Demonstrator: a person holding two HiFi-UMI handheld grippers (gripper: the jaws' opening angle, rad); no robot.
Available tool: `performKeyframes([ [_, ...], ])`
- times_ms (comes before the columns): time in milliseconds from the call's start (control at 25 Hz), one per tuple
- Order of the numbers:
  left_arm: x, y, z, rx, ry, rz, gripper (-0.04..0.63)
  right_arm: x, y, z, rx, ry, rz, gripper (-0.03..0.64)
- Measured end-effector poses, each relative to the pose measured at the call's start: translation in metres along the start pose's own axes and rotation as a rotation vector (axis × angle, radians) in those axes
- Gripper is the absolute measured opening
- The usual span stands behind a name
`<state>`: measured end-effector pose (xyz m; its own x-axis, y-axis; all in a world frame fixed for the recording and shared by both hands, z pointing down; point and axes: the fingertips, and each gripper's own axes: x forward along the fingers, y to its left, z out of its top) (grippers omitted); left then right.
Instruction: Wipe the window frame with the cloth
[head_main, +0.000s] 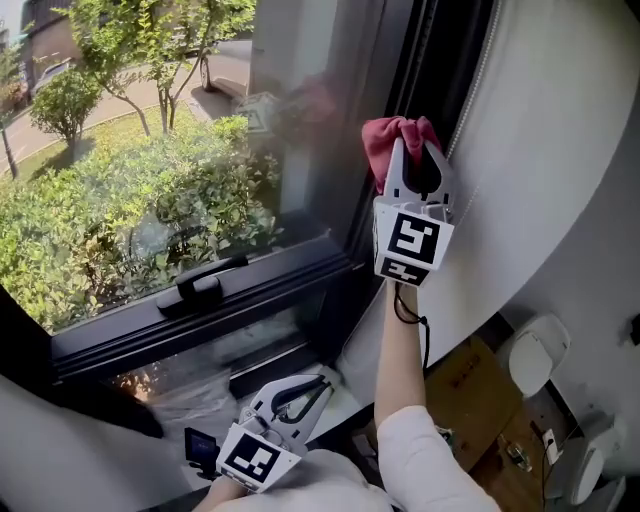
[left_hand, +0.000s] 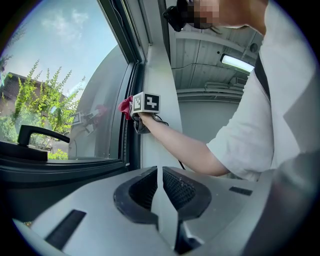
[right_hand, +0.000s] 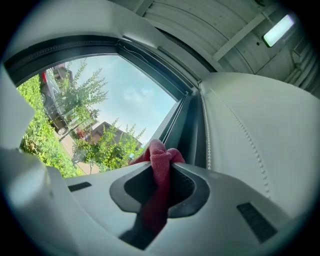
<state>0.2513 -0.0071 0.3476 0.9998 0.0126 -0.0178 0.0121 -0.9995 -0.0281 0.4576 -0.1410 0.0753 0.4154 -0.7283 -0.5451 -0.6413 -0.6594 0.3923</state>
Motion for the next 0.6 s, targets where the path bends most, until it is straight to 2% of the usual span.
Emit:
performKeyframes([
  [160, -0.002, 0.0, 0.0, -0.02, 0.005, -0.002, 0.041, -0.002, 0.002, -0.004, 0.0, 0.006, -0.001, 0.067],
  [360, -0.004, -0.004, -0.001, -0.004, 0.008, -0.008, 0.041, -0.006, 0.005, -0.011, -0.003, 0.019, -0.001, 0.067],
  [600, -0.005, -0.011, 0.001, -0.047, -0.006, -0.008, 0.041, -0.01, 0.008, -0.018, -0.01, 0.031, 0.0, 0.06],
])
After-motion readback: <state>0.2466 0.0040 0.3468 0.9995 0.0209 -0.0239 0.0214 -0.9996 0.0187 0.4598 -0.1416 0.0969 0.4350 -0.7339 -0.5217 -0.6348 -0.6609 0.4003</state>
